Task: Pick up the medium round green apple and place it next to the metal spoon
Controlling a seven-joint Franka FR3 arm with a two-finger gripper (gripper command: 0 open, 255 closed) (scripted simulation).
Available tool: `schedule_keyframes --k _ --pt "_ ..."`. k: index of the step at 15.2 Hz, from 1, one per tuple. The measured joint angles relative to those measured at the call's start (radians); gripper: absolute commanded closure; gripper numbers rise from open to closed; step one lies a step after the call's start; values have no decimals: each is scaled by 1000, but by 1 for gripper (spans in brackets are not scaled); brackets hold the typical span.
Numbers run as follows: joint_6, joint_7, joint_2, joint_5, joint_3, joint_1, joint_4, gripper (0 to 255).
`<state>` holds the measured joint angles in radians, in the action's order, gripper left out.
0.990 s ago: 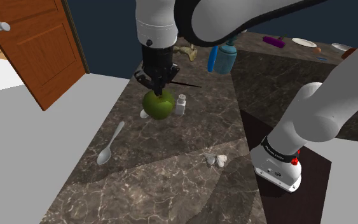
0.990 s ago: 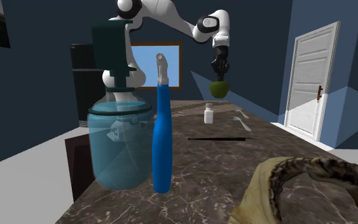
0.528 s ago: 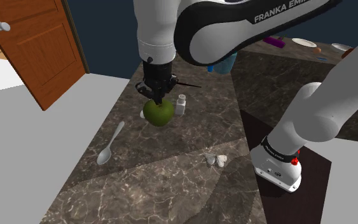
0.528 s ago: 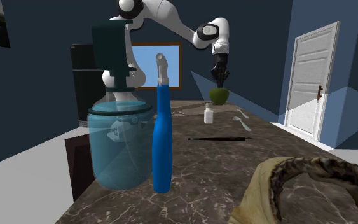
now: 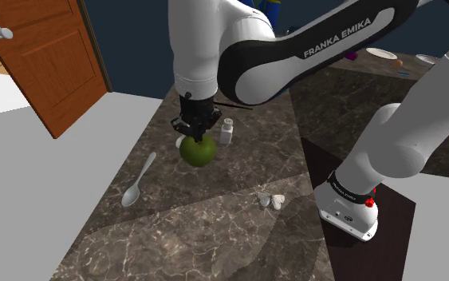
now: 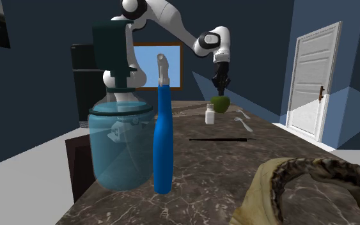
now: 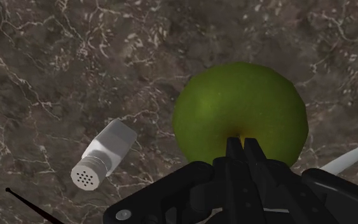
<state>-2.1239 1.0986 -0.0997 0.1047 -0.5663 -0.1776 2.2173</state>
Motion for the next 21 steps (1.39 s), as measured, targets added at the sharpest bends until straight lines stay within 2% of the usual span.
schedule_keyframes --k 3,9,10,16,21 --pt "-32 14 16 13 -3 0 20 255" --pt "-40 16 20 15 -4 0 24 255" --pt "-40 16 20 15 -4 0 24 0" --pt "-40 16 20 15 -4 0 24 0" --pt "66 -14 -35 -25 0 -6 -39 0"
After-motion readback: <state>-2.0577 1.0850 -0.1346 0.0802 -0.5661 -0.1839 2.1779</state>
